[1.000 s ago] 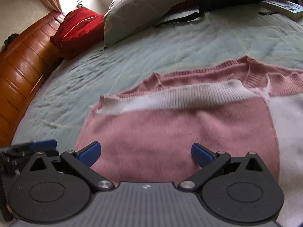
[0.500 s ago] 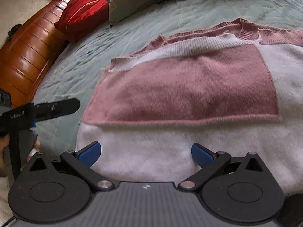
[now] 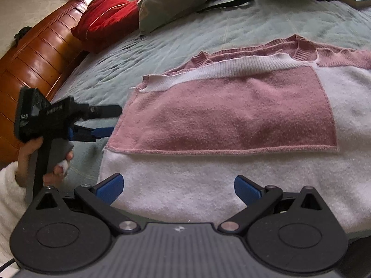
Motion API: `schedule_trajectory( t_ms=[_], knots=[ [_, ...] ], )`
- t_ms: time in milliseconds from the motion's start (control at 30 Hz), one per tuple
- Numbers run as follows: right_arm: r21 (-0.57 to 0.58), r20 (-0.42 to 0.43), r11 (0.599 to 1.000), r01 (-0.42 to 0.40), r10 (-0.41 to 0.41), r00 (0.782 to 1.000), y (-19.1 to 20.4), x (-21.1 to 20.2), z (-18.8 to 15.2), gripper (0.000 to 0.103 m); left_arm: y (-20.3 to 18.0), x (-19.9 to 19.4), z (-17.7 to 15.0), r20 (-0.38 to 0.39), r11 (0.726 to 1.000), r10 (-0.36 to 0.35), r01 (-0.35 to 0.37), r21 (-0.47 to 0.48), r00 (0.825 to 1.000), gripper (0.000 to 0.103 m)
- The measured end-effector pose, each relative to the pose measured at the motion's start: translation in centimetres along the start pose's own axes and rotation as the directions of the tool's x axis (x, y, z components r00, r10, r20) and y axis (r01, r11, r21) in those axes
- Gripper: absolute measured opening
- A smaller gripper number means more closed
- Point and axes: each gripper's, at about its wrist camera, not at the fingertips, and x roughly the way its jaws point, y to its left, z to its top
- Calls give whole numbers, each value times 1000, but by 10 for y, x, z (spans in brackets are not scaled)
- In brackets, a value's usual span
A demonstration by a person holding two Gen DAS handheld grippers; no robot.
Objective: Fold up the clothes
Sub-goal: 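Roll the left tool and close it on the sweater's side edge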
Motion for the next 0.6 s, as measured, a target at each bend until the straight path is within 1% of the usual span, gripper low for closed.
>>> schedule_trajectory(
  t_ms=[100,200,267,367,467,533,600],
  knots=[
    [5,4,1000,-1,1,1000,-2,1,2,103,16,10,13,-22,993,-98,96,-67,995,102],
    [20,2,1000,-3,3,1000,-4,5,4,103,24,23,24,-37,982,-172,168,-86,984,102],
    [25,-6,1000,-6,6,1000,-5,8,6,103,24,26,26,-44,978,-191,186,-97,981,102],
    [13,0,1000,-18,18,1000,-3,7,8,103,21,21,19,-108,970,-235,227,-81,966,102],
    [12,9,1000,-23,23,1000,-6,7,10,103,17,14,4,-202,960,-281,274,-59,938,102],
    [24,7,999,-24,24,1000,-9,8,11,103,16,16,1,-211,962,-271,270,-38,939,102],
    [41,2,999,-24,24,1000,-14,10,11,103,16,24,5,-192,958,-288,282,-56,938,102]
  ],
)
